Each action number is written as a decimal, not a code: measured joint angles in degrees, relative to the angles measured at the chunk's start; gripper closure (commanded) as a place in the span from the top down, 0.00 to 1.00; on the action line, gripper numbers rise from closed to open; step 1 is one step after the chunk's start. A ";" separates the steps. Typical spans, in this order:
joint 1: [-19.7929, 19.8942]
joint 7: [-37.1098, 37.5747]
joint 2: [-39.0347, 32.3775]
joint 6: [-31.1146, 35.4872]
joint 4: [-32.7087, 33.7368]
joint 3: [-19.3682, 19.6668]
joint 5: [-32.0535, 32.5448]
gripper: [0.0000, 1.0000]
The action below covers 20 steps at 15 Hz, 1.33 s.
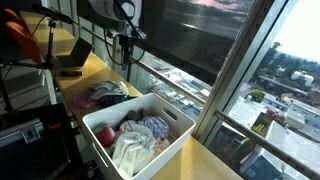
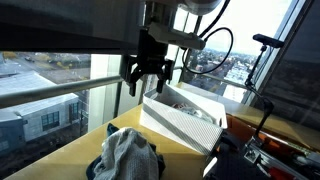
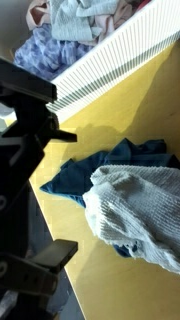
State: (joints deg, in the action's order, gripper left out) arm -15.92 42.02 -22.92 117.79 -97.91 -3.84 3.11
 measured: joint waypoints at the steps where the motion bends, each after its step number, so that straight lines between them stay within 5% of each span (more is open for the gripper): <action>1: 1.51 -0.83 0.28 0.00 -0.27 1.21 0.33 1.00; 6: 8.47 -4.13 0.48 1.48 -2.79 6.78 2.25 1.00; 12: 13.47 -4.66 -2.35 10.65 -9.10 11.31 2.50 1.00; 20: 17.28 -4.83 -13.02 19.39 -8.94 12.86 1.41 1.00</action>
State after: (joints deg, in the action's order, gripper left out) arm 1.36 37.19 -35.94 137.18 -106.86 9.02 4.52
